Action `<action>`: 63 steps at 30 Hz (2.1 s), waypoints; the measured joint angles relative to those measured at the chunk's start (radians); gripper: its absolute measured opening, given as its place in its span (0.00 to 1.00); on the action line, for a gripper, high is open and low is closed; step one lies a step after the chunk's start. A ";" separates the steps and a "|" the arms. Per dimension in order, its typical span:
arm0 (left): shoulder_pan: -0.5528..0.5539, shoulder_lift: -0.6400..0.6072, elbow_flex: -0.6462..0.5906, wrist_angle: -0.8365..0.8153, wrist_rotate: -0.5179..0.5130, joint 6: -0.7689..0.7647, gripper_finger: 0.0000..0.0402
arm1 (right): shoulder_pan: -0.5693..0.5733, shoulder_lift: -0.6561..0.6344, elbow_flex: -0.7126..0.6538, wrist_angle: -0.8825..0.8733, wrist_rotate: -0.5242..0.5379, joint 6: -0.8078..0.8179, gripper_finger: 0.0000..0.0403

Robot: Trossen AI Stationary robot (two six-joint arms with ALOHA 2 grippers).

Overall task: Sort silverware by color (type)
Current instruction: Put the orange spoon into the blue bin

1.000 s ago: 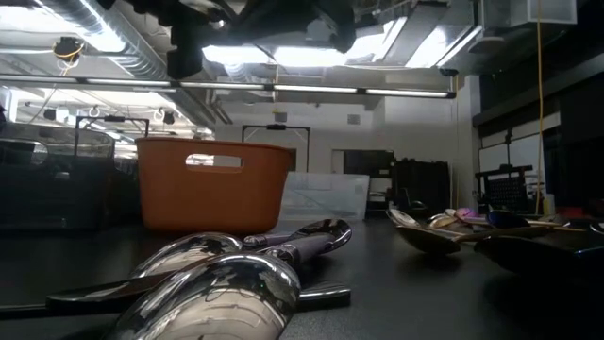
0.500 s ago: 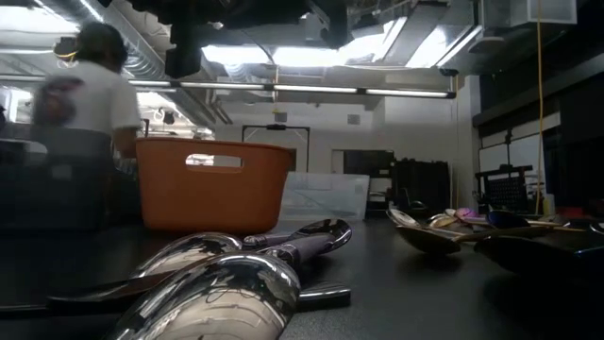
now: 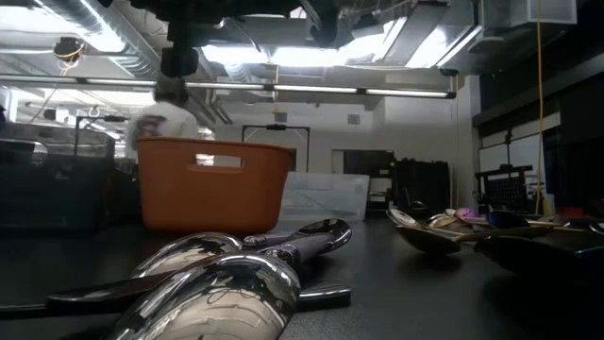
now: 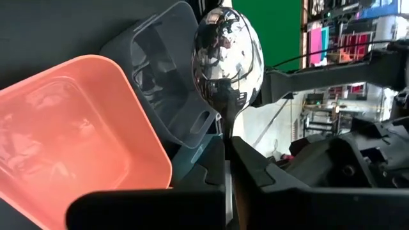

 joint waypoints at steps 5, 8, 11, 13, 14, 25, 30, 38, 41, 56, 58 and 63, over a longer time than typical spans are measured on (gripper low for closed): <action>0.000 0.002 0.000 0.000 0.003 -0.049 0.24 | 0.000 0.000 0.000 0.000 -0.014 -0.007 0.00; 0.000 0.007 0.000 -0.001 0.004 -0.052 0.24 | 0.000 0.000 0.000 -0.001 -0.028 -0.007 0.00; 0.000 0.006 0.000 -0.001 0.006 -0.060 0.24 | 0.000 0.000 0.000 -0.001 -0.030 -0.007 0.00; 0.000 0.006 0.000 -0.003 0.007 -0.073 0.24 | 0.000 0.000 0.000 -0.004 -0.031 -0.007 0.00; 0.000 0.006 0.000 -0.004 0.007 -0.074 0.24 | -0.001 0.000 0.000 -0.004 -0.031 -0.007 0.00; 0.000 0.006 0.000 0.001 0.016 -0.077 0.09 | -0.001 0.000 0.000 -0.008 -0.032 -0.007 0.00; 0.000 0.006 0.002 0.006 0.018 -0.081 0.03 | -0.001 0.000 0.000 -0.009 -0.032 -0.009 0.00; 0.000 0.006 0.002 0.004 0.011 -0.081 0.01 | -0.001 0.000 0.000 -0.008 -0.031 -0.009 0.00; 0.000 0.006 0.002 0.002 0.010 -0.080 0.00 | -0.001 0.000 0.000 -0.008 -0.031 0.001 0.00; 0.000 0.008 -0.001 -0.021 -0.008 -0.069 0.00 | 0.000 -0.002 0.002 -0.004 -0.029 0.009 0.19; 0.001 0.006 -0.001 -0.020 -0.017 -0.064 0.00 | 0.001 -0.002 0.002 -0.006 0.001 0.050 0.20; 0.024 0.007 -0.001 -0.023 -0.039 -0.039 0.00 | 0.000 -0.015 0.001 -0.058 0.157 0.154 0.20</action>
